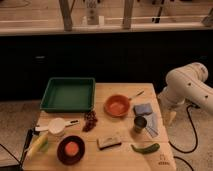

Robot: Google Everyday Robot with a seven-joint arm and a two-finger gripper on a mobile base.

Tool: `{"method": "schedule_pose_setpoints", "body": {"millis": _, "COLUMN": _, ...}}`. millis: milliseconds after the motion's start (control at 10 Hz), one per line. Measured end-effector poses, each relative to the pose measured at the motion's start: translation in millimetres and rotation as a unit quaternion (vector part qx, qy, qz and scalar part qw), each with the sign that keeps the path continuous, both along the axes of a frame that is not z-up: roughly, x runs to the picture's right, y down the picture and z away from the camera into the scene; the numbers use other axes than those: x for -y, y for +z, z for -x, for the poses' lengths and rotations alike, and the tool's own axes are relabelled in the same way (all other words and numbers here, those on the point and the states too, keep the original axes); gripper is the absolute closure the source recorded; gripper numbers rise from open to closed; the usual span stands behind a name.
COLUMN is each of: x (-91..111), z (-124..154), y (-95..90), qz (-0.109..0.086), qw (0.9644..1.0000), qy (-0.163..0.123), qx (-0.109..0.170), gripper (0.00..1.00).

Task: Place eraser in tray

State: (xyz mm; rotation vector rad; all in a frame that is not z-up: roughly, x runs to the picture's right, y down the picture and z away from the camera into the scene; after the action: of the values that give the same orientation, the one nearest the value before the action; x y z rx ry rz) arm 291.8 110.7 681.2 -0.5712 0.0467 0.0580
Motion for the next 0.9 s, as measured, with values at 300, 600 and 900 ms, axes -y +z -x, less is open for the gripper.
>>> {"method": "schedule_pose_setpoints", "body": {"millis": 300, "x": -0.1, "z": 0.0, "y": 0.0, "qz": 0.0, "qw": 1.0, "qy": 0.0, "qx": 0.0, "gripper": 0.2}}
{"method": "schedule_pose_setpoints", "body": {"millis": 600, "x": -22.6, "z": 12.6, "y": -9.6, "qz": 0.011, "qw": 0.9995, "qy": -0.024, "qx": -0.015, "gripper": 0.2}}
{"method": "schedule_pose_setpoints", "body": {"millis": 900, "x": -30.5, "z": 20.5, "y": -12.1, "qz": 0.018, "qw": 0.9988, "qy": -0.039, "qx": -0.022, "gripper": 0.2}}
